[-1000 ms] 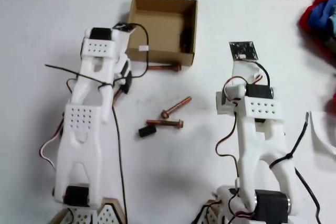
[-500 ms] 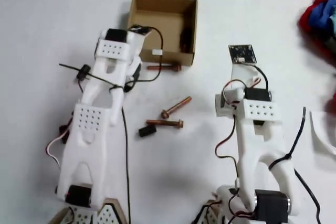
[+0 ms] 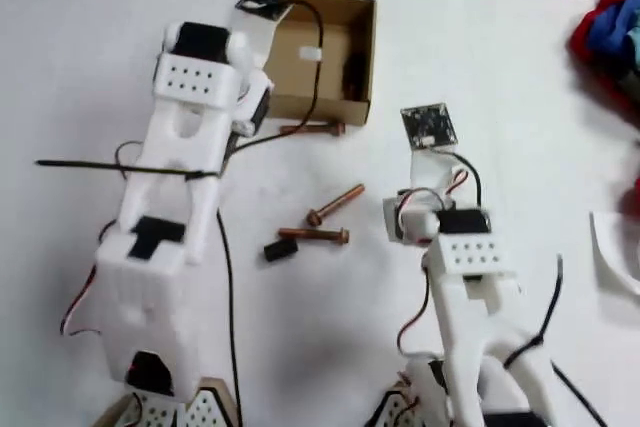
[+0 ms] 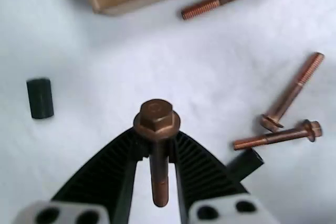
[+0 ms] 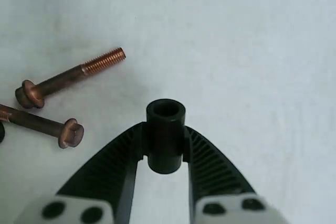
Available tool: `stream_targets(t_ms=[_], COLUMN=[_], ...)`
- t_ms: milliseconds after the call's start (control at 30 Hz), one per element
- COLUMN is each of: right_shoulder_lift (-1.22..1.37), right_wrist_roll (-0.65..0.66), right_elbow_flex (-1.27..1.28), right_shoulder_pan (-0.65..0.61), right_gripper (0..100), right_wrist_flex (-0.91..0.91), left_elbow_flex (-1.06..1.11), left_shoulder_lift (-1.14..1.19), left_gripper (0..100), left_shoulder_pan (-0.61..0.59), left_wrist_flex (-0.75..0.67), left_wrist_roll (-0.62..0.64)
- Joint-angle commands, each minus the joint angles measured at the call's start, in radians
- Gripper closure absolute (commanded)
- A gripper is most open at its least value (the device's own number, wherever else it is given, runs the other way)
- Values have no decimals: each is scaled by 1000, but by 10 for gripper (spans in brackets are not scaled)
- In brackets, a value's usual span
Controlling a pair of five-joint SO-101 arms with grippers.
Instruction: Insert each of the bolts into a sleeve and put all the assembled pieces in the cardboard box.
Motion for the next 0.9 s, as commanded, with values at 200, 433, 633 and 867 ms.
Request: stream_targets(t_ms=[200,433,633,867], right_shoulder_lift=[-173,-180,-180,-306], right_wrist_roll=[-8,-12,-9,-14], right_elbow_flex=[107,216,267,264], right_shoulder_pan=[-27,-124,-259,-297], right_gripper=[977,977,977,977], right_wrist_flex=[-117,-325,-449,-539], left_elbow_flex=[645,1018,998,1003], left_shoulder_lift=[-695,-959,-976,-973], left_gripper=[975,975,975,975], left_shoulder_pan=[64,120,120,121], left_wrist_flex=[-519,-792,-806,-806], left_wrist_roll=[146,259,308,414])
